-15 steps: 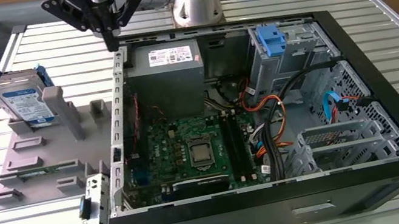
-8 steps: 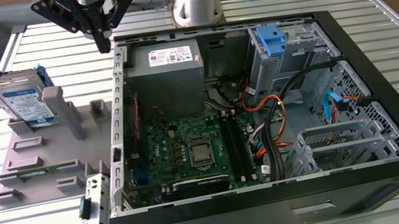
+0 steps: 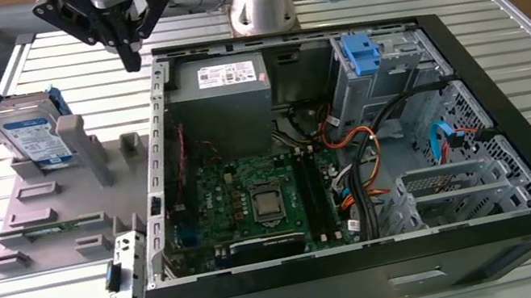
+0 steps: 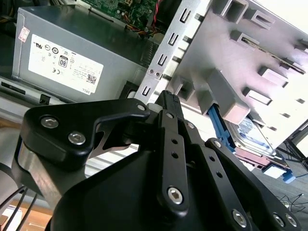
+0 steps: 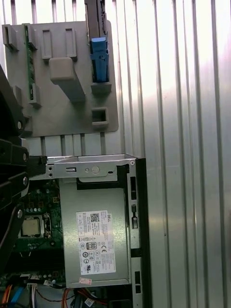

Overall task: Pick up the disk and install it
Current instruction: 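Reach for the disk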

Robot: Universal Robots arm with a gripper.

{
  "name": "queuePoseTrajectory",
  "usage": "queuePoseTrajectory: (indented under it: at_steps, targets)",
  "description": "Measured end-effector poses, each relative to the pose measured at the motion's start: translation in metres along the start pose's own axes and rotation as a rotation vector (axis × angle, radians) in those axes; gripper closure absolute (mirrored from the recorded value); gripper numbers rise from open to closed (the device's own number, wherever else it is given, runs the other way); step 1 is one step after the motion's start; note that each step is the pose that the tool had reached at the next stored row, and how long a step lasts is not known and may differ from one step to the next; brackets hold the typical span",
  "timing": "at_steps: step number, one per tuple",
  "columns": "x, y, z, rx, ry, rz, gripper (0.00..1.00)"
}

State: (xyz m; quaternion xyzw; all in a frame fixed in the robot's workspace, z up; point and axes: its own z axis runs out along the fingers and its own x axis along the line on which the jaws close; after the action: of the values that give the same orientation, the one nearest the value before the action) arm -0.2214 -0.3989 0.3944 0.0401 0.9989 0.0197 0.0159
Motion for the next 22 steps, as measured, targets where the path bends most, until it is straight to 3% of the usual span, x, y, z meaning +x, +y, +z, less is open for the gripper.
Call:
queuePoseTrajectory:
  at_steps: [6, 13, 22]
  targets:
    - [0.0002, -0.0001, 0.0000, 0.0001, 0.0002, 0.000, 0.89]
    - [0.0002, -0.0001, 0.0003, 0.0007, 0.0072, 0.000, 0.89]
    - [0.0017, -0.0002, 0.0005, 0.0006, 0.0073, 0.000, 0.89]
